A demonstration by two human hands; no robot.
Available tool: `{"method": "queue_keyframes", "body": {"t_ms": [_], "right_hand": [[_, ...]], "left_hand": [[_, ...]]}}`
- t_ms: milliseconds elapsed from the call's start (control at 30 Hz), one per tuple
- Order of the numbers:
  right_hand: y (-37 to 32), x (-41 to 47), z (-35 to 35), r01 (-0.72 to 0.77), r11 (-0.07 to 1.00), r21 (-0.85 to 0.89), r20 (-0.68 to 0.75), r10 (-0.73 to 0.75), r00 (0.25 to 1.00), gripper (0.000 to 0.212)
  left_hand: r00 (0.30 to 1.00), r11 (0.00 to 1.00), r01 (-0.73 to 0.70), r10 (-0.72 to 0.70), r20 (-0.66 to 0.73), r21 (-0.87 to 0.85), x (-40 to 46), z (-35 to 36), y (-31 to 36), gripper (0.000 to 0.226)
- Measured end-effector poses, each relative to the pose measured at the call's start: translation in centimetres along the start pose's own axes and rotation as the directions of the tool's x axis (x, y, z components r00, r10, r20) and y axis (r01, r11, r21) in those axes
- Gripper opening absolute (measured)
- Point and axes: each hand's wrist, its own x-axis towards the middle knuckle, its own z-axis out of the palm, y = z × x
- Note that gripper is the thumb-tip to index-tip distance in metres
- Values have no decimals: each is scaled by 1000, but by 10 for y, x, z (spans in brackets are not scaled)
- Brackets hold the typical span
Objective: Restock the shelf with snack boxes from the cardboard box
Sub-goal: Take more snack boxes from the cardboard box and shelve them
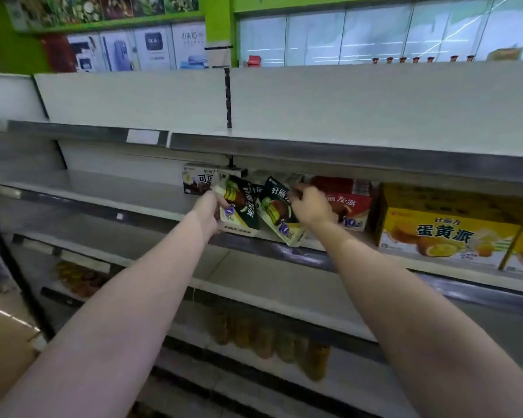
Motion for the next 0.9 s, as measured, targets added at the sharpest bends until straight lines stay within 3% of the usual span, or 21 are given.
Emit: {"method": "queue_keyframes", "body": {"t_ms": [167,300,467,600,733,900], "right_hand": [[-4,30,18,120,990,-73,116,-111,987,46],[-7,50,30,258,918,-303,265,-179,947,58],[-8,73,54,329,837,-438,215,-257,942,60],[-12,84,71,291,788,-542,113,-274,955,56],[-19,98,80,251,776,-578,66,-262,963,55],[-20,103,88,165,803,-573,19,-189,982,53]], "left_hand": [[998,998,-9,5,-70,-66,30,-2,3,16],[998,992,-27,19,-58,-126,47,-7,5,13],[996,987,1,12,85,-160,71,-21,7,45],[994,993,-47,57,89,-110,87,-37,14,31],[980,999,-46,46,192,-8,101,-55,23,26],[958,995,0,29,285,-102,112,-65,25,24]]}}
